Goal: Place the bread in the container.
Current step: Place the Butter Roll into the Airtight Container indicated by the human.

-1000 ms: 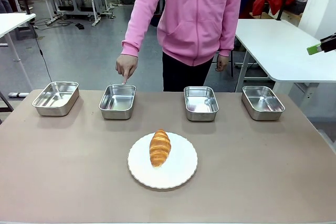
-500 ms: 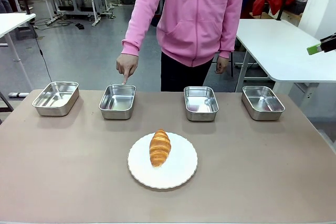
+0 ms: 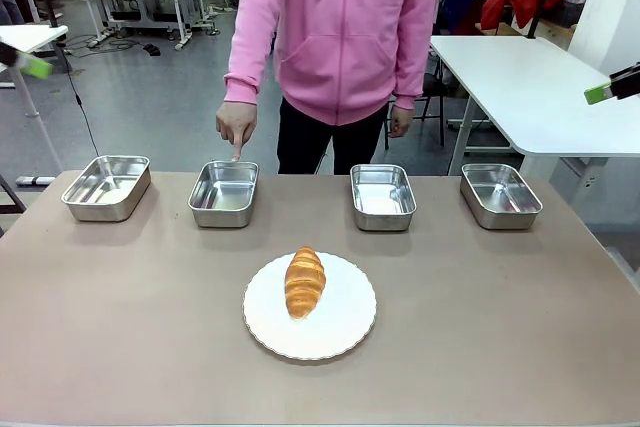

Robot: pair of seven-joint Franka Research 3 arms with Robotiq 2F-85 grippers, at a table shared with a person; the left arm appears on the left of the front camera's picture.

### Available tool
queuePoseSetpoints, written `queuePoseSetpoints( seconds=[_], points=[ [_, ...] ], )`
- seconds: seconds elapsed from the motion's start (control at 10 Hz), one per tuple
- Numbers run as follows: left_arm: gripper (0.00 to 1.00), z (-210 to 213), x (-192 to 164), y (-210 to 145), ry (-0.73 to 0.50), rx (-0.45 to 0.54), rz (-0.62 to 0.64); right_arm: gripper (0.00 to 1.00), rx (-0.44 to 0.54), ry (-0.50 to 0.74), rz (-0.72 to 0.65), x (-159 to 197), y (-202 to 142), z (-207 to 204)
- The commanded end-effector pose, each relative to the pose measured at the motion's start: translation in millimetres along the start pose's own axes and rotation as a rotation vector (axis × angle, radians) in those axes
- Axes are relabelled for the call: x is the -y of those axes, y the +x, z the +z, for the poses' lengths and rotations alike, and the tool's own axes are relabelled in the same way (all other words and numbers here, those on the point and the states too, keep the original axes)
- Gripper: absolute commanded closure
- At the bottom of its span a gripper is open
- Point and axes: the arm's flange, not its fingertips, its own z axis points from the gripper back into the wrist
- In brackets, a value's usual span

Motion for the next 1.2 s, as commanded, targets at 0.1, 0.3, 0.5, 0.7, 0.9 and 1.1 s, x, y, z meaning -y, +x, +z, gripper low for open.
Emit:
queuePoseSetpoints(
  seconds=[0.1, 0.3, 0.5, 0.7, 0.9, 1.1],
  points=[
    [0.0, -68.0, 70.8, 61.0, 0.026, -0.212, 0.164, 0.0, 0.018, 0.009, -0.002, 0.3, 0.6, -0.9],
    [0.0, -138.9, 137.2, 89.6, 0.083, -0.388, 0.275, 0.0, 0.018, 0.009, -0.002, 0.3, 0.6, -0.9],
    [0.0, -200.2, 200.7, 97.4, 0.104, -0.548, 0.298, 0.0, 0.018, 0.009, -0.002, 0.3, 0.6, -0.9],
    [0.0, -235.0, 250.5, 93.4, 0.063, -0.495, 0.367, 0.0, 0.018, 0.009, -0.002, 0.3, 0.6, -0.9],
    [0.0, -250.8, 263.2, 74.5, 0.051, -0.505, 0.365, 0.0, 0.018, 0.009, -0.002, 0.3, 0.6, -0.9],
    [0.0, -246.8, 270.2, 85.6, 0.062, -0.527, 0.35, 0.0, 0.018, 0.009, -0.002, 0.3, 0.6, -0.9]
  ],
)
